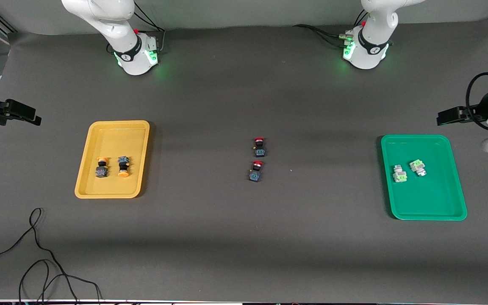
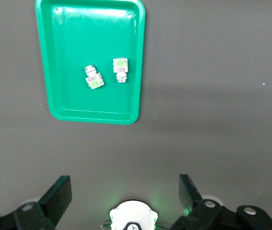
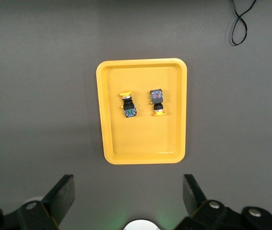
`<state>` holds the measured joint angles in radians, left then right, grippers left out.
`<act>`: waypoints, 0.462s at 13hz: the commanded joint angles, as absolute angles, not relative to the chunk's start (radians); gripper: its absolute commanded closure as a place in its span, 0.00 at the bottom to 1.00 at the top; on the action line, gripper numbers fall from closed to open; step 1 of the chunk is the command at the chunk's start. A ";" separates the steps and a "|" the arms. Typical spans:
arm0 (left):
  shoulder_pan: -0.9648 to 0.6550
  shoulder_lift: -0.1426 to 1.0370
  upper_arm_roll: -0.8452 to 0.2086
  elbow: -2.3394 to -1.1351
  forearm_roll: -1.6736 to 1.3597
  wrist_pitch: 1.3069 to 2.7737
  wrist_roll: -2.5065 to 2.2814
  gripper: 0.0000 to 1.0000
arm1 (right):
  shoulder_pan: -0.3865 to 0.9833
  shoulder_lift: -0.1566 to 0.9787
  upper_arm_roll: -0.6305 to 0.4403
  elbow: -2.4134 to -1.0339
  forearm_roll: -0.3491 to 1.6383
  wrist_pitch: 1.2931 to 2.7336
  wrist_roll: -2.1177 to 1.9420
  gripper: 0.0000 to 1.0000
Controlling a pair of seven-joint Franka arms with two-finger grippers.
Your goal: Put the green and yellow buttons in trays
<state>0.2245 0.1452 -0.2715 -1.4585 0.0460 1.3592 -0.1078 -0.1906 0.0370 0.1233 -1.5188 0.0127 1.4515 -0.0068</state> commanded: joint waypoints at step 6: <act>0.138 0.123 -0.261 -1.485 0.069 1.391 -0.110 0.00 | -0.086 0.034 0.014 -1.516 -0.012 1.456 0.034 0.00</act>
<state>0.1294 0.1451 -0.2721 -1.4611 0.0510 1.3633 -0.2057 -0.1047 0.0371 0.0261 -1.5188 0.0087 1.4516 0.0071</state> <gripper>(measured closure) 0.000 0.000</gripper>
